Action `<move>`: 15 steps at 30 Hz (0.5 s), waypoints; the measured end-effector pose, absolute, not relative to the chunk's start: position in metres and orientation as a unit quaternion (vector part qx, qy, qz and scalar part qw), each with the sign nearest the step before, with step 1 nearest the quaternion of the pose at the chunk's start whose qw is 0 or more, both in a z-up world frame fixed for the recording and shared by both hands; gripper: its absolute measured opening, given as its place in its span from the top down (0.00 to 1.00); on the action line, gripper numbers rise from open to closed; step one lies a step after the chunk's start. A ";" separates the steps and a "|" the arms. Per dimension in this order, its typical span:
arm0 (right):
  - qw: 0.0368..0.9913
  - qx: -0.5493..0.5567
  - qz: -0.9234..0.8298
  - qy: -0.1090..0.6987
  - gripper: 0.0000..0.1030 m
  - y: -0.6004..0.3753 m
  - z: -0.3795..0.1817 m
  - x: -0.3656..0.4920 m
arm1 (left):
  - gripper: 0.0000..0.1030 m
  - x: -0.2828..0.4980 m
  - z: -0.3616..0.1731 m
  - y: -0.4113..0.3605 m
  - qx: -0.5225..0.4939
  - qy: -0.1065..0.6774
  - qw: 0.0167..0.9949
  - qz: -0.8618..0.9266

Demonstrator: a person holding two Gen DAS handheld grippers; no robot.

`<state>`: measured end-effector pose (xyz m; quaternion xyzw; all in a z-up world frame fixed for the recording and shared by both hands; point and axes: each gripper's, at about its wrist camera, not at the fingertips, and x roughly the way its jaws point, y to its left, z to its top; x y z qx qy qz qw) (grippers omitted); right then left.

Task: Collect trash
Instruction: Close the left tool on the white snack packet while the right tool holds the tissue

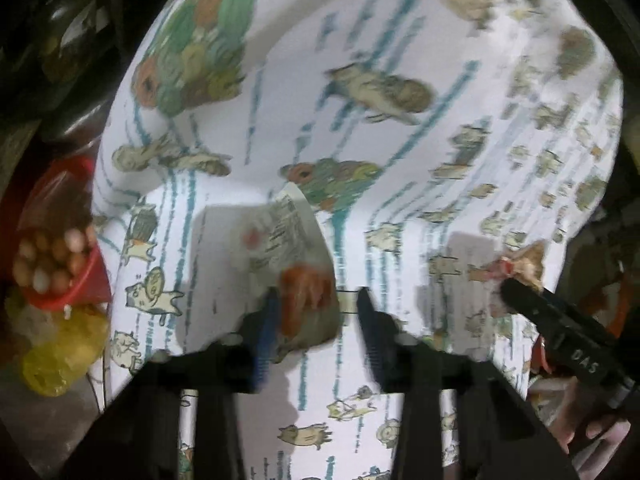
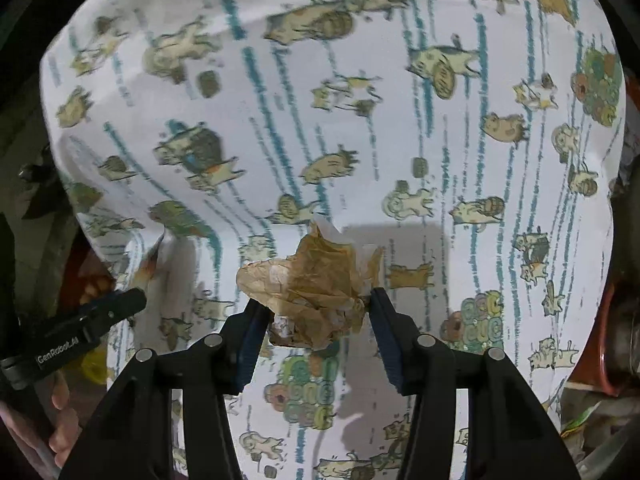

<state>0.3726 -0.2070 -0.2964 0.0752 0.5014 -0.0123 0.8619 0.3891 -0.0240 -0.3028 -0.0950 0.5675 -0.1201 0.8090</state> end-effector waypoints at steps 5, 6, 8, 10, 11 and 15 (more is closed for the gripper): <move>0.876 0.066 0.005 0.478 0.48 -0.197 -0.273 0.356 | 0.73 0.368 -0.287 -0.024 -0.110 0.568 0.803 -0.148; 0.876 0.068 0.010 0.477 0.48 -0.196 -0.270 0.354 | 0.73 0.365 -0.286 -0.022 -0.116 0.571 0.800 -0.142; 0.875 0.079 0.023 0.477 0.48 -0.194 -0.269 0.348 | 0.67 0.363 -0.286 -0.018 -0.119 0.569 0.802 -0.136; 0.871 0.080 0.025 0.484 0.48 -0.193 -0.272 0.346 | 0.00 0.366 -0.290 -0.017 -0.083 0.566 0.814 -0.100; 0.869 0.071 0.023 0.489 0.48 -0.193 -0.275 0.345 | 0.01 0.367 -0.291 -0.016 -0.069 0.560 0.822 -0.077; 0.869 0.049 0.005 0.492 0.48 -0.194 -0.281 0.346 | 0.00 0.386 -0.313 -0.020 -0.053 0.589 0.804 -0.063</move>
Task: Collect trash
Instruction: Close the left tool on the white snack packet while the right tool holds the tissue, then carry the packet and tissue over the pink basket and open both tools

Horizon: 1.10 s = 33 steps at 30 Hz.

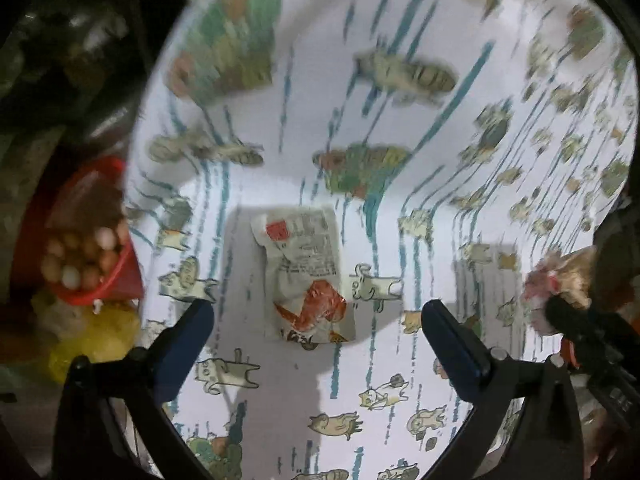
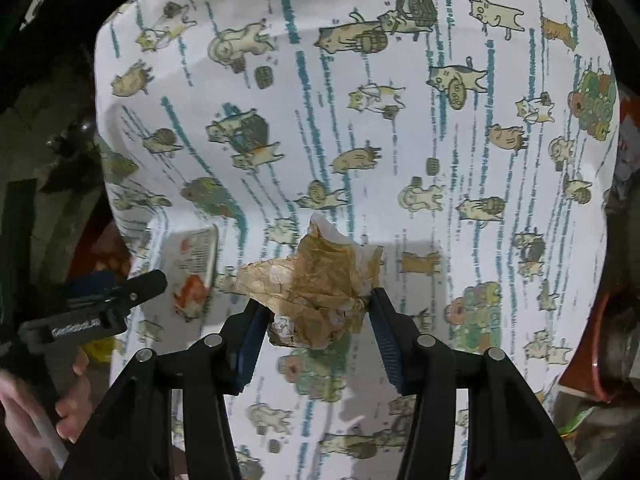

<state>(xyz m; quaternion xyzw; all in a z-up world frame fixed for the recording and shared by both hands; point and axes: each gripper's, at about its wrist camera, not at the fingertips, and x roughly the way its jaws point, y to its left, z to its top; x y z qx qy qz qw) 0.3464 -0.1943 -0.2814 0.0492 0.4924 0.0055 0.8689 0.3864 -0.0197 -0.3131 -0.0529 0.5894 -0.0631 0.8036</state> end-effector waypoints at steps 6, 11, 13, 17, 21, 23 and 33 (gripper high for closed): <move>0.868 0.058 -0.011 0.493 0.48 -0.212 -0.282 0.357 | 0.00 0.400 -0.351 -0.031 -0.025 0.620 0.784 -0.033; 0.868 0.052 -0.013 0.494 0.48 -0.215 -0.284 0.361 | 0.01 0.407 -0.368 -0.026 -0.017 0.633 0.774 -0.019; 0.869 0.048 -0.012 0.493 0.48 -0.214 -0.283 0.361 | 0.26 0.407 -0.371 -0.026 -0.012 0.635 0.772 -0.024; 0.869 0.050 -0.012 0.493 0.48 -0.213 -0.283 0.359 | 0.41 0.406 -0.368 -0.030 -0.007 0.631 0.775 -0.037; 0.869 0.054 -0.014 0.491 0.48 -0.215 -0.281 0.356 | 0.53 0.401 -0.355 -0.030 -0.016 0.624 0.780 -0.051; 0.871 0.054 -0.014 0.488 0.48 -0.215 -0.278 0.353 | 0.52 0.394 -0.345 -0.029 -0.024 0.621 0.780 -0.067; 0.882 0.037 -0.010 0.470 0.48 -0.207 -0.251 0.330 | 0.51 0.348 -0.289 -0.005 -0.043 0.602 0.790 -0.111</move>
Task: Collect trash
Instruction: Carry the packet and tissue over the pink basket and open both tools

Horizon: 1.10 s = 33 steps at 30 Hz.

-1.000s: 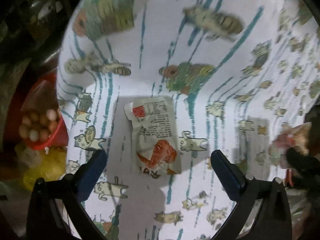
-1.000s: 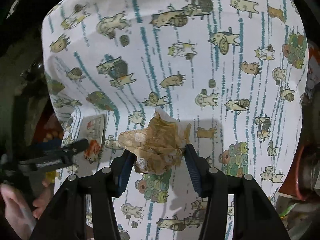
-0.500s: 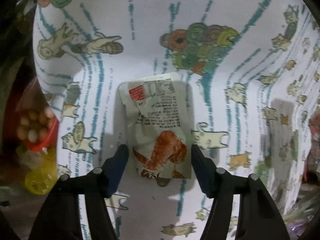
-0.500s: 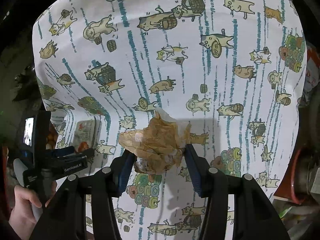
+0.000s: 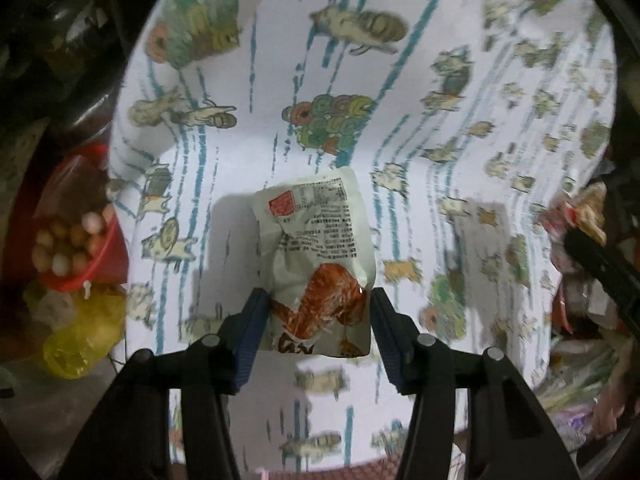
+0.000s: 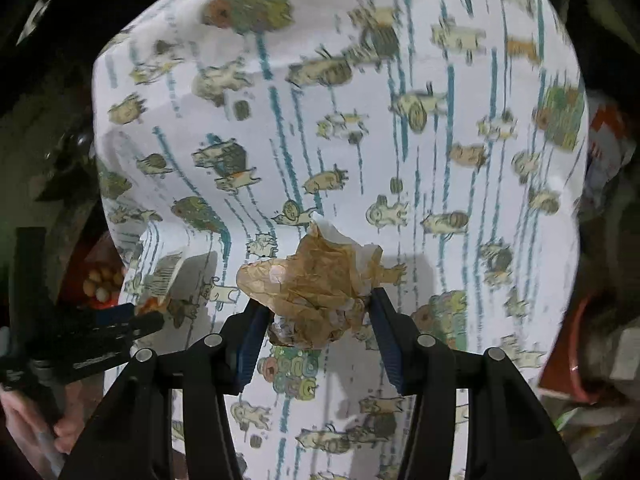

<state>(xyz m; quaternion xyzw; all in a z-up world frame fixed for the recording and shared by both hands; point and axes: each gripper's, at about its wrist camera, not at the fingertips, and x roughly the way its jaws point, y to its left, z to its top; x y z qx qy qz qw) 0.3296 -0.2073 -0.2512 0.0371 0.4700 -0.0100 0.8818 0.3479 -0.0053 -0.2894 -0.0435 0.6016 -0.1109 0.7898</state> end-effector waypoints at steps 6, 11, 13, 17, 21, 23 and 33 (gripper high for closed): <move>0.882 0.086 0.055 0.459 0.48 -0.187 -0.213 0.283 | 0.50 0.316 -0.265 0.010 -0.069 0.610 0.780 -0.124; 0.876 0.118 0.090 0.459 0.48 -0.171 -0.206 0.231 | 0.50 0.275 -0.265 0.000 -0.098 0.609 0.774 -0.141; 0.876 0.117 0.090 0.459 0.48 -0.167 -0.211 0.211 | 0.50 0.257 -0.263 -0.002 -0.096 0.609 0.773 -0.148; 0.865 0.134 0.075 0.477 0.48 -0.171 -0.232 0.189 | 0.51 0.217 -0.270 -0.006 -0.100 0.624 0.760 -0.152; 0.858 0.139 0.061 0.490 0.48 -0.177 -0.250 0.175 | 0.51 0.180 -0.291 -0.014 -0.095 0.652 0.735 -0.160; 0.852 0.138 0.058 0.501 0.48 -0.177 -0.262 0.170 | 0.51 0.168 -0.304 -0.017 -0.099 0.665 0.722 -0.162; 0.813 0.137 0.047 0.564 0.48 -0.168 -0.322 0.163 | 0.51 0.147 -0.395 -0.037 -0.064 0.725 0.675 -0.122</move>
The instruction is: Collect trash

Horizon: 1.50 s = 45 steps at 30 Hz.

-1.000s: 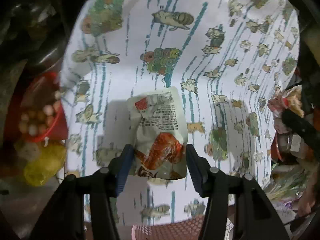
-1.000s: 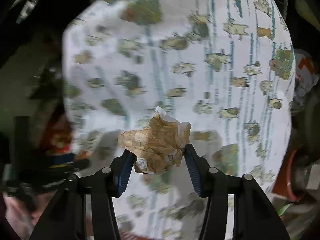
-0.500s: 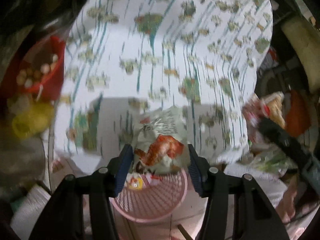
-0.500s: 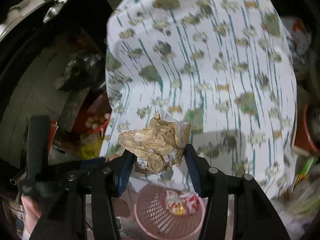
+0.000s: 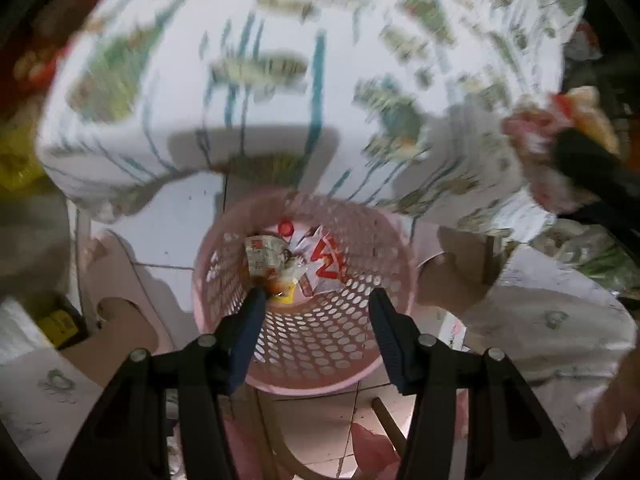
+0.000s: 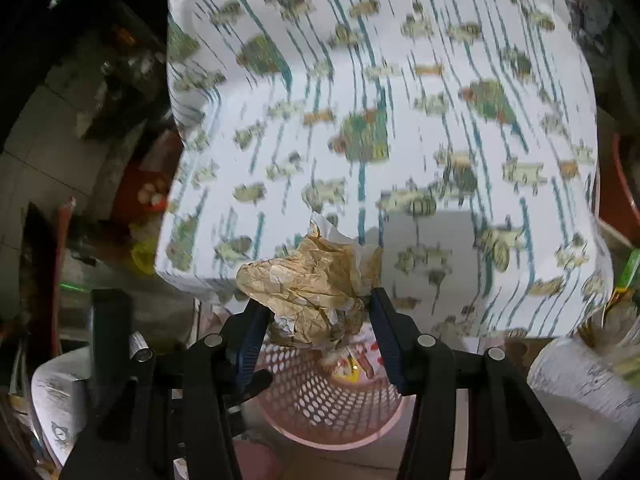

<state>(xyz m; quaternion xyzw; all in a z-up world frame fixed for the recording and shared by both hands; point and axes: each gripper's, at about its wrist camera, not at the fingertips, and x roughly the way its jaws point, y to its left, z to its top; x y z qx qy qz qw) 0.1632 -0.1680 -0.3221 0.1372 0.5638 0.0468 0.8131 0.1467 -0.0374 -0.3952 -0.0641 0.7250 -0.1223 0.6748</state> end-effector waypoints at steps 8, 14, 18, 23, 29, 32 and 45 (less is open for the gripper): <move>0.795 0.147 0.041 0.587 0.48 -0.173 -0.346 0.164 | 0.39 0.140 -0.492 -0.038 -0.004 0.751 0.656 -0.076; 0.775 0.163 0.044 0.609 0.48 -0.180 -0.365 0.162 | 0.20 0.135 -0.484 -0.043 0.023 0.739 0.668 -0.079; 0.752 0.197 0.059 0.626 0.48 -0.180 -0.380 0.161 | 0.00 0.133 -0.451 -0.049 0.056 0.709 0.698 -0.085; 0.754 0.205 0.052 0.623 0.48 -0.184 -0.380 0.156 | 0.00 0.130 -0.393 -0.031 0.042 0.693 0.714 -0.091; 0.745 0.195 0.053 0.636 0.47 -0.179 -0.391 0.153 | 0.00 0.134 -0.308 -0.002 0.032 0.595 0.798 -0.088; 0.736 0.185 0.053 0.649 0.47 -0.170 -0.404 0.151 | 0.00 0.140 -0.291 0.013 0.009 0.569 0.818 -0.082; 0.772 0.126 0.011 0.623 0.24 -0.126 -0.464 0.146 | 0.00 0.124 -0.219 0.014 0.008 0.424 0.903 -0.071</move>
